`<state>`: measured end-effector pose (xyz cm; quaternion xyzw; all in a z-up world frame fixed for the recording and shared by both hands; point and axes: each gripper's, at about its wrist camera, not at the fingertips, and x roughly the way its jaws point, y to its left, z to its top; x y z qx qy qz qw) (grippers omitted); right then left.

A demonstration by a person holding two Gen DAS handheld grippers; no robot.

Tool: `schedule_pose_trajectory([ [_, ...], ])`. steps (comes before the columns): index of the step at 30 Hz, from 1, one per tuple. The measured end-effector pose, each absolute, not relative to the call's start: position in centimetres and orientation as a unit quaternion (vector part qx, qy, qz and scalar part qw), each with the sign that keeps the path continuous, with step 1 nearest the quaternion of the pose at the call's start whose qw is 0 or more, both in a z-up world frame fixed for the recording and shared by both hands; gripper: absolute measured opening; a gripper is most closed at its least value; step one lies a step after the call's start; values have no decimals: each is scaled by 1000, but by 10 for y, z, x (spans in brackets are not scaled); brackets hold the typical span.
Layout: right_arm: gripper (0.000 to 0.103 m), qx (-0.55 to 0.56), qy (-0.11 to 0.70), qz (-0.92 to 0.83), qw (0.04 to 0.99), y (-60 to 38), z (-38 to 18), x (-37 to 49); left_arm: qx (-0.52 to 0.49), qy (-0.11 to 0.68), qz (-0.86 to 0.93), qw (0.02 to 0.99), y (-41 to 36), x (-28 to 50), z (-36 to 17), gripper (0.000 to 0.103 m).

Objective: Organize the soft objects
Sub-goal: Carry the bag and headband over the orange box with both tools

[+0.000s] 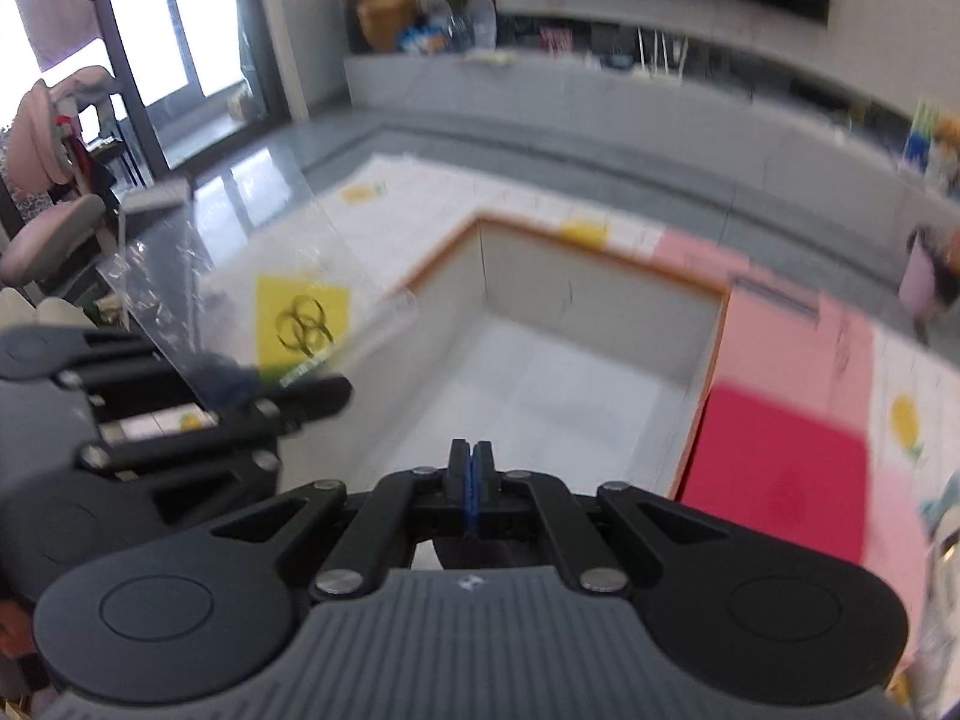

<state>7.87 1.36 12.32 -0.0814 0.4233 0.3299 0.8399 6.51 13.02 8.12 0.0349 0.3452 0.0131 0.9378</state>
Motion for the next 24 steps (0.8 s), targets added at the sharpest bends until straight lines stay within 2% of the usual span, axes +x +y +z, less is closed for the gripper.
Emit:
schedule_pose_trajectory([
  [8, 0, -112, 454, 329, 820, 28, 66, 80, 24, 411, 8, 911, 136, 72, 44, 6],
  [20, 0, -153, 465, 313, 814, 33, 32, 73, -6, 477, 21, 879, 147, 78, 23, 6],
  [23, 0, -154, 464, 312, 815, 32, 36, 70, -20, 490, 15, 872, 151, 80, 25, 16],
  [24, 0, -155, 464, 313, 814, 33, 36, 70, -28, 488, 5, 872, 152, 79, 27, 27],
])
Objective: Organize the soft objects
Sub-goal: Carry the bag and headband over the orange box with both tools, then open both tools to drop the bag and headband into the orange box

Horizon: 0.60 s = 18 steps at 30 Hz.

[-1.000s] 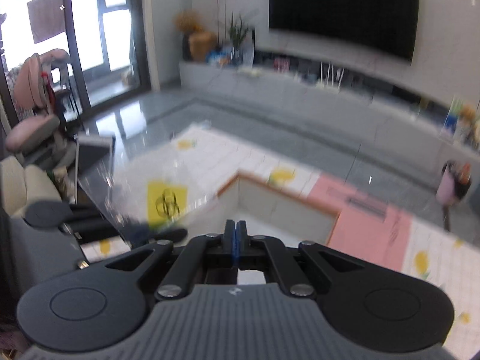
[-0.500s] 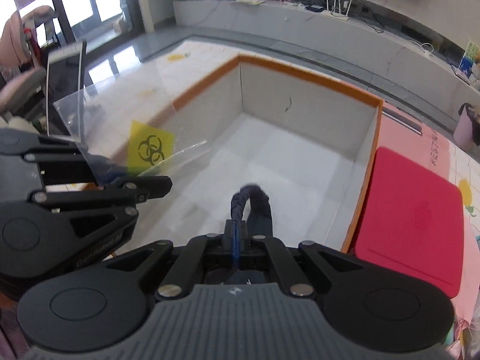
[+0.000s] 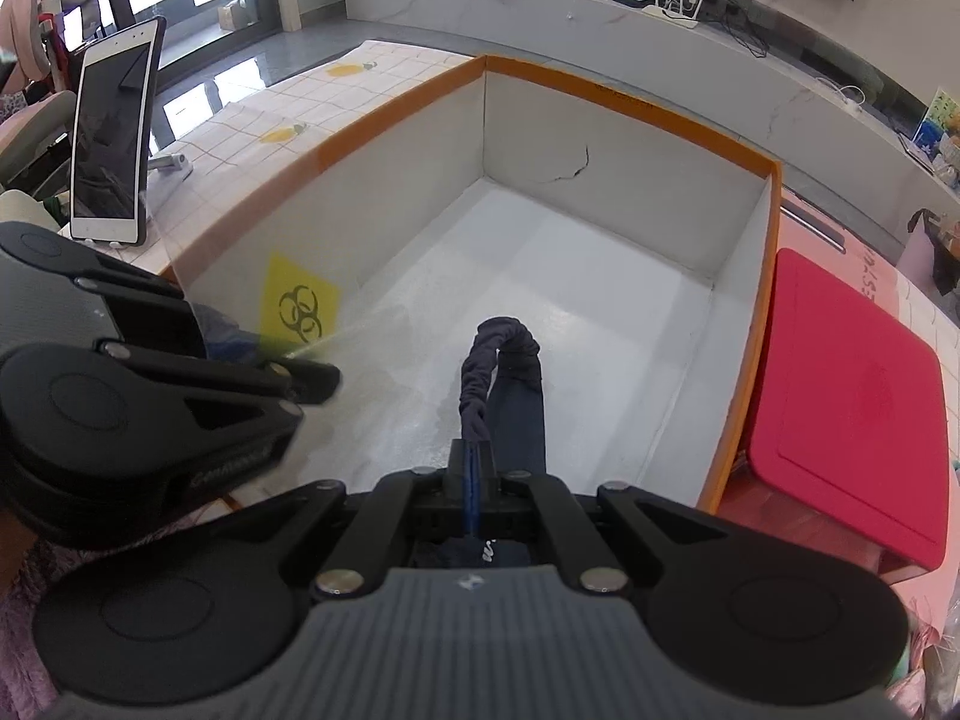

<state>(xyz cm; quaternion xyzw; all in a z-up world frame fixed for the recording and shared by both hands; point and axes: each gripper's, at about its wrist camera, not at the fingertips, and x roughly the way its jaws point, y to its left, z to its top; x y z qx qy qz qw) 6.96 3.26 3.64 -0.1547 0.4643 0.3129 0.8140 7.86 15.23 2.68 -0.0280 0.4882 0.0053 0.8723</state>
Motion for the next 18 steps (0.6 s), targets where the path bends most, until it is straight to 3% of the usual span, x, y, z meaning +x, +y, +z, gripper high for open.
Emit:
schedule_pose_trajectory([
  [1, 0, -155, 464, 313, 814, 33, 37, 69, -33, 485, -4, 874, 153, 76, 29, 37],
  [12, 0, -156, 466, 301, 817, 31, 37, 66, -46, 463, 15, 885, 154, 60, 40, 59],
  [14, 0, -158, 464, 301, 818, 30, 39, 64, -33, 451, 28, 892, 153, 55, 45, 74],
  [15, 0, -159, 464, 300, 818, 30, 41, 63, -25, 442, 43, 895, 153, 53, 48, 88],
  [18, 0, -159, 462, 301, 819, 28, 44, 61, -29, 412, 38, 910, 158, 44, 56, 91],
])
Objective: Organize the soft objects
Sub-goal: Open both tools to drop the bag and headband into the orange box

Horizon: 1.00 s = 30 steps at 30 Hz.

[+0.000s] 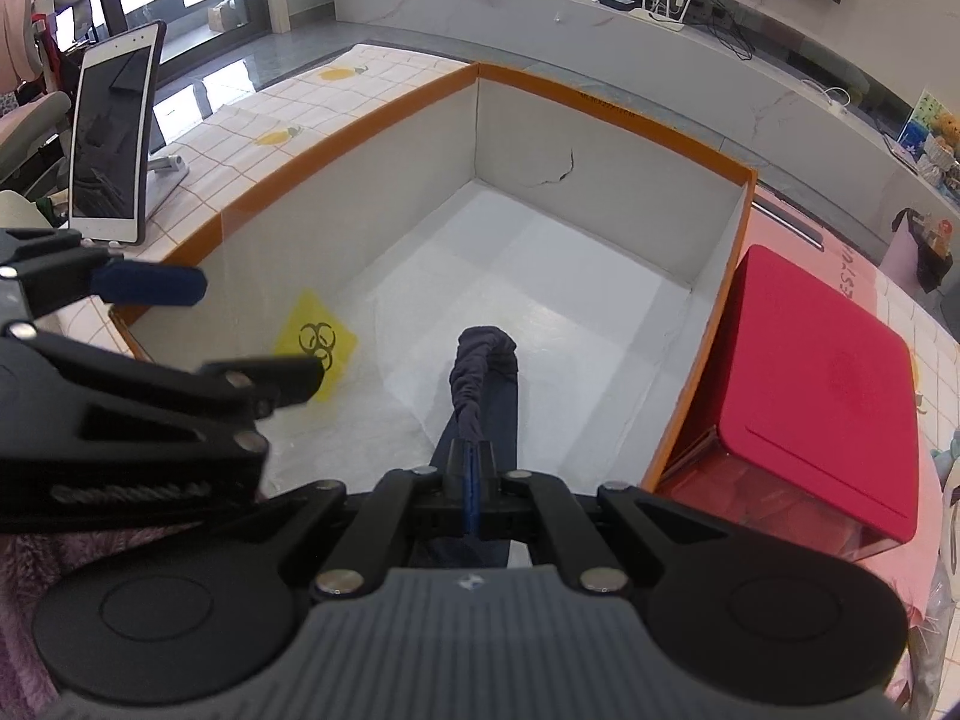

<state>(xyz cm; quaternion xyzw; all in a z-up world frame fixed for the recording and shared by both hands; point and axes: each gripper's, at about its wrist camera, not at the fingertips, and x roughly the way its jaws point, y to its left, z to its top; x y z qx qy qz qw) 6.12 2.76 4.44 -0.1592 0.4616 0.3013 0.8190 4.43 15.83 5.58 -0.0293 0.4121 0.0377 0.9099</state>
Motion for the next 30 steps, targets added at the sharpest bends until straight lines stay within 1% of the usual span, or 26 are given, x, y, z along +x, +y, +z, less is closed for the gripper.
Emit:
schedule_pose_trajectory([
  [3, 0, -160, 460, 304, 819, 29, 47, 59, -42, 416, 25, 908, 164, 43, 61, 92],
  [4, 0, -161, 459, 306, 818, 30, 47, 58, -50, 415, 27, 908, 166, 42, 62, 97],
  [6, 0, -160, 459, 308, 818, 33, 48, 57, -55, 414, 30, 908, 170, 42, 64, 99],
  [10, 0, -163, 456, 313, 817, 36, 49, 54, -36, 414, 23, 909, 171, 40, 64, 99],
  [13, 0, -162, 456, 314, 817, 37, 49, 54, -40, 415, 25, 909, 171, 38, 63, 99],
  [15, 4, -161, 456, 314, 817, 37, 49, 54, -49, 415, 28, 908, 171, 37, 64, 99],
  [17, 4, -157, 456, 311, 819, 35, 50, 54, -53, 417, 29, 907, 173, 38, 65, 99],
  [19, 9, -153, 457, 313, 818, 34, 51, 54, -47, 411, 26, 910, 172, 36, 67, 99],
  [20, 23, -152, 458, 314, 818, 33, 52, 54, -39, 407, 23, 912, 171, 34, 69, 99],
  [21, 41, -155, 456, 315, 818, 33, 52, 52, -28, 402, 19, 915, 169, 33, 71, 99],
  [24, 64, -168, 436, 321, 824, 33, 57, 46, -19, 394, 19, 919, 167, 29, 75, 99],
  [25, 70, -168, 432, 324, 825, 33, 59, 45, -21, 394, 20, 919, 167, 29, 76, 99],
  [26, 81, -167, 430, 328, 824, 32, 61, 44, -25, 394, 22, 919, 167, 28, 77, 99],
  [28, 96, -164, 418, 328, 831, 32, 65, 41, -31, 394, 25, 918, 169, 28, 79, 99],
  [29, 100, -165, 411, 327, 835, 31, 68, 40, -35, 393, 27, 919, 169, 27, 80, 99],
  [30, 100, -167, 407, 327, 836, 31, 69, 40, -35, 392, 30, 919, 169, 27, 82, 99],
])
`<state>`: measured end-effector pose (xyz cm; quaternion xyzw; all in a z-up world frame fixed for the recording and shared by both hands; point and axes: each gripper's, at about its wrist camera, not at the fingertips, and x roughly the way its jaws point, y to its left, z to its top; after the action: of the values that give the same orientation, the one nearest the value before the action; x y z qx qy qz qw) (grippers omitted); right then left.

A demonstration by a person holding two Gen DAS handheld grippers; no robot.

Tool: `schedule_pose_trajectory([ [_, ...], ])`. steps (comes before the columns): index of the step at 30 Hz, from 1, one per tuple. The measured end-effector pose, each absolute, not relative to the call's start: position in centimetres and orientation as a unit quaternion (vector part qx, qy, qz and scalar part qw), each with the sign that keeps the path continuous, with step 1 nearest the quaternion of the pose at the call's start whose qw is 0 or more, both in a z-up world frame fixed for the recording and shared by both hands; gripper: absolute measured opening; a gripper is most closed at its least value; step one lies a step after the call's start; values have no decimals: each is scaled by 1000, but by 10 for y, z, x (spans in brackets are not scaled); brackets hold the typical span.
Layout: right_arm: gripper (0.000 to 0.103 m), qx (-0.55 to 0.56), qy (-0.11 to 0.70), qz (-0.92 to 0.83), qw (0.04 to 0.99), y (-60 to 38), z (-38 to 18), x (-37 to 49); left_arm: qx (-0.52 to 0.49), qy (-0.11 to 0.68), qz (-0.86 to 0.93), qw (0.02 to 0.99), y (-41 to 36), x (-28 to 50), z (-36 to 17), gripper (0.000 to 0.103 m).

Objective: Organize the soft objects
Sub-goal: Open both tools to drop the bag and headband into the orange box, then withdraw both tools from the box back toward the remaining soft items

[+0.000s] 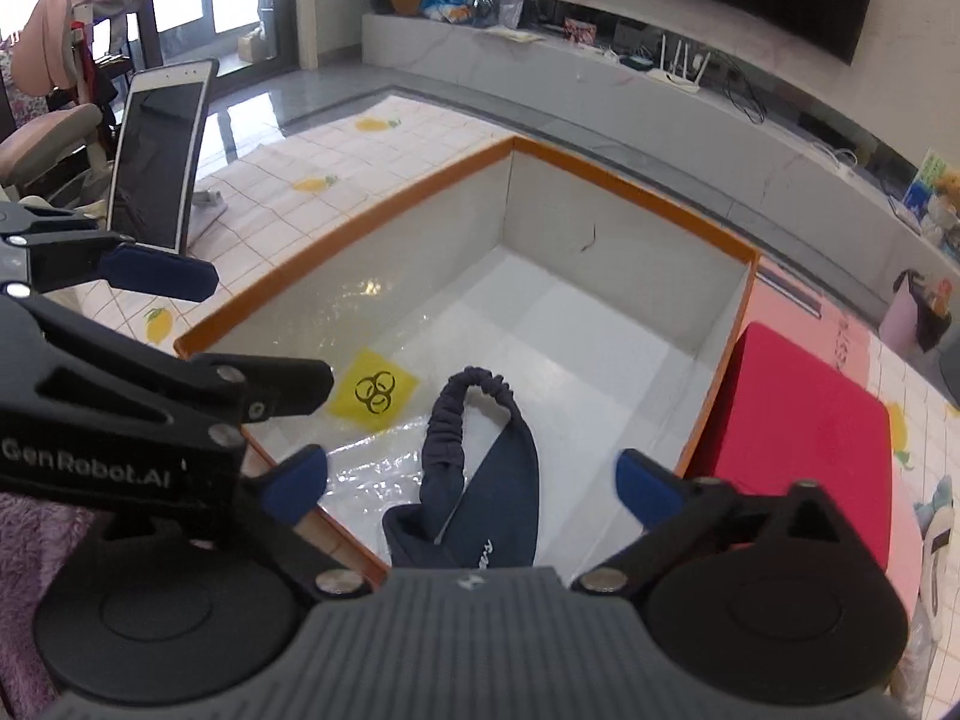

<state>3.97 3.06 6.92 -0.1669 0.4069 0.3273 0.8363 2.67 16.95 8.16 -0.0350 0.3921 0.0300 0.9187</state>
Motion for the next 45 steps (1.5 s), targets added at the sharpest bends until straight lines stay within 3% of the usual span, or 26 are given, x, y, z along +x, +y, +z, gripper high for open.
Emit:
schedule_pose_trajectory([
  [27, 100, -114, 376, 320, 862, -30, 125, 19, 24, 311, 11, 950, 117, 0, 141, 99],
  [45, 100, -61, 404, 175, 896, -193, 106, 35, 36, 291, -122, 948, -16, 38, 116, 99],
])
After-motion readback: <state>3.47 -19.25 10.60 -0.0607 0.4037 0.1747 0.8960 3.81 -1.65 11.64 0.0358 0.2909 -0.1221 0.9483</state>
